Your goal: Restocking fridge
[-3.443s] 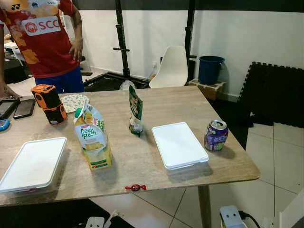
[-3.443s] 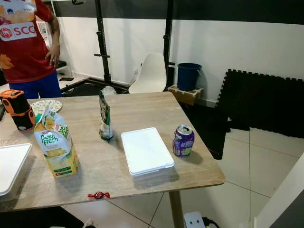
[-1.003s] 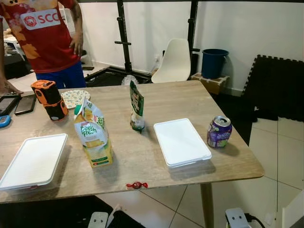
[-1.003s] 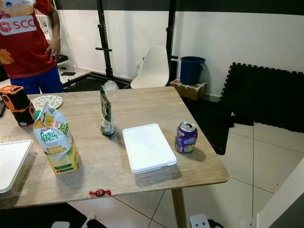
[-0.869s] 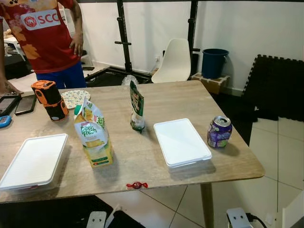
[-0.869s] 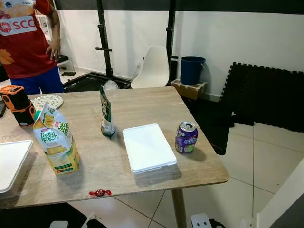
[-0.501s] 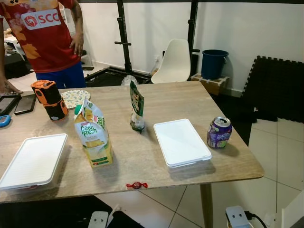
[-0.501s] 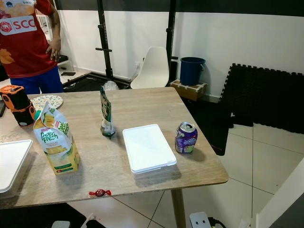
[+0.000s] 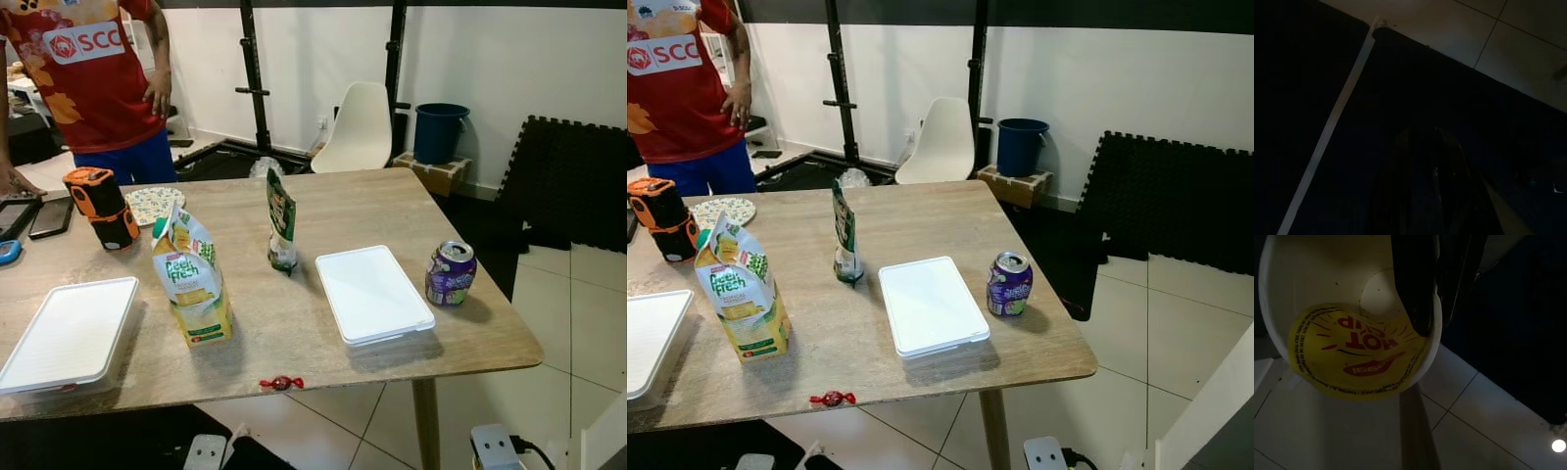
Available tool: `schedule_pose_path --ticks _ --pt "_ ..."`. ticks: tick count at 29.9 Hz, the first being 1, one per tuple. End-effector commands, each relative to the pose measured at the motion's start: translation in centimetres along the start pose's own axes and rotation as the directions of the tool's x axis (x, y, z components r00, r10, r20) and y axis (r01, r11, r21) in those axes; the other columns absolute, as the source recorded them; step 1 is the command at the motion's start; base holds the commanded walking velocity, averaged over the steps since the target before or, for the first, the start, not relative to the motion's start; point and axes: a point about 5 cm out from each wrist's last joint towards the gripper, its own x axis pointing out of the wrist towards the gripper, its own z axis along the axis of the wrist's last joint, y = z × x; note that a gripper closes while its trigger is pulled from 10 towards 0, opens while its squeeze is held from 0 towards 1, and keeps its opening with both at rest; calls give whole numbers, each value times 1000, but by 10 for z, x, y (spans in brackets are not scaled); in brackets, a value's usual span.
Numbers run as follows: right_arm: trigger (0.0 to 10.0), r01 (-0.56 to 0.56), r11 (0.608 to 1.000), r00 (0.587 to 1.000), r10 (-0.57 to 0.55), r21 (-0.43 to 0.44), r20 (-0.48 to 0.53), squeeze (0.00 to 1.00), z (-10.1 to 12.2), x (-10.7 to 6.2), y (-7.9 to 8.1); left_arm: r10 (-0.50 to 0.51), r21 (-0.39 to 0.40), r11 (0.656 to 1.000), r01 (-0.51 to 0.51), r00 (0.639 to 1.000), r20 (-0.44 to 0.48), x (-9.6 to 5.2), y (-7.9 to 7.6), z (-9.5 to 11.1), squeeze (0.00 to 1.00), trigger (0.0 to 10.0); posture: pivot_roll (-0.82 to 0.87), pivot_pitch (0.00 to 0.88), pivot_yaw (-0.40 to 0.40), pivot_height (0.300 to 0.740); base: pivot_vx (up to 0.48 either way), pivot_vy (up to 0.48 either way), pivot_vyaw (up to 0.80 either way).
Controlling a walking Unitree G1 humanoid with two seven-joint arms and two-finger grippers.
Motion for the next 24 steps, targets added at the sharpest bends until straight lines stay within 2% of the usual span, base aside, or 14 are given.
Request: schedule_pose_path --ticks 1,9,15,22,24 --pt "10000 6 1000 1000 -6 6 -18 0 -7 -3 -2 3 22 1000 -2 1000 -21 -1 4 -4 0 10000 -41 56 44 740 0 0 0" --pt "10000 0 1000 1000 0 15 -20 0 -12 -4 2 7 26 1000 -7 1000 -10 -1 8 0 0 10000 -49 45 40 740 0 0 0" --pt "10000 -5 1000 999 5 13 -33 0 -16 -5 3 -14 80 997 15 1000 -12 0 2 0 0 10000 -49 40 27 740 0 0 0" --pt "10000 -2 1000 1000 2 19 -22 0 -13 -4 3 -16 19 1000 17 1000 -7 -1 -4 -3 0 10000 -31 58 10 740 0 0 0" --pt "10000 -22 1000 1000 21 -14 -21 0 -11 -3 5 -3 9 1000 3 1000 -17 -2 -3 -7 0 10000 -16 84 -11 740 0 0 0"
